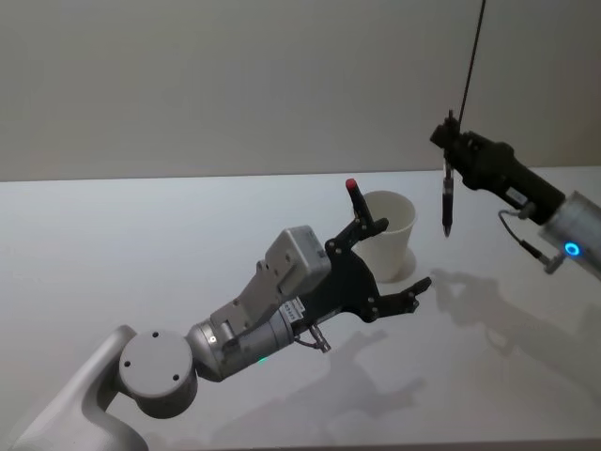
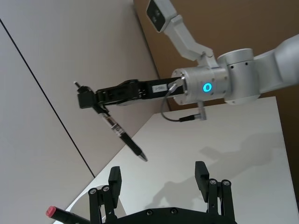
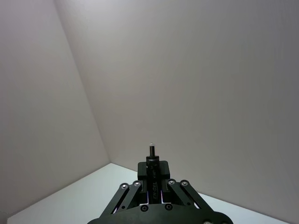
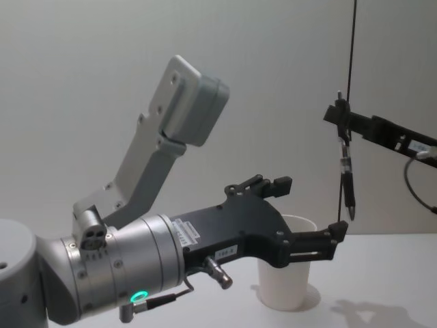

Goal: Place the pen into the pen holder.

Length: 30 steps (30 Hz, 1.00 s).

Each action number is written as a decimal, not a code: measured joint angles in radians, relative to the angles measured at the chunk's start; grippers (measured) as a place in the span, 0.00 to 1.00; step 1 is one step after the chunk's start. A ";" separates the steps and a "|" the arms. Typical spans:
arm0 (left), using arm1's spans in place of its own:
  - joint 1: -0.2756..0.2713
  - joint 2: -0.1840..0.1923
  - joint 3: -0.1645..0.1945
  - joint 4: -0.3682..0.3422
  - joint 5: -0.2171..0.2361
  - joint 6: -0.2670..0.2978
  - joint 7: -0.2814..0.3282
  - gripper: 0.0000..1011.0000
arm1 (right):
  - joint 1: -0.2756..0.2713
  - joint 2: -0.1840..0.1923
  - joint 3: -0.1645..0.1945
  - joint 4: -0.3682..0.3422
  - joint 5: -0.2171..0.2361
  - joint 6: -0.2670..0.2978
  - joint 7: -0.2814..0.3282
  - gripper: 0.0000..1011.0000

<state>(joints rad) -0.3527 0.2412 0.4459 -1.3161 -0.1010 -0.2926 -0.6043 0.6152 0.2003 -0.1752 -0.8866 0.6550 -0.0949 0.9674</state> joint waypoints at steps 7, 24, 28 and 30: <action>0.000 0.000 0.000 0.000 0.000 0.000 0.000 0.99 | 0.104 -0.033 -0.021 0.160 -0.024 -0.076 0.015 0.15; 0.000 0.000 0.000 0.000 0.000 0.000 0.000 0.99 | 0.333 -0.123 -0.066 0.564 -0.031 -0.239 0.066 0.15; 0.000 0.000 0.000 0.000 0.000 0.000 0.000 0.99 | 0.367 -0.142 -0.071 0.628 -0.031 -0.262 0.072 0.15; 0.000 0.000 0.000 0.000 0.000 0.000 0.000 0.99 | 0.382 -0.152 -0.074 0.657 -0.030 -0.275 0.073 0.15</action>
<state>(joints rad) -0.3527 0.2412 0.4459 -1.3161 -0.1010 -0.2926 -0.6043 0.9970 0.0487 -0.2489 -0.2292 0.6245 -0.3703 1.0404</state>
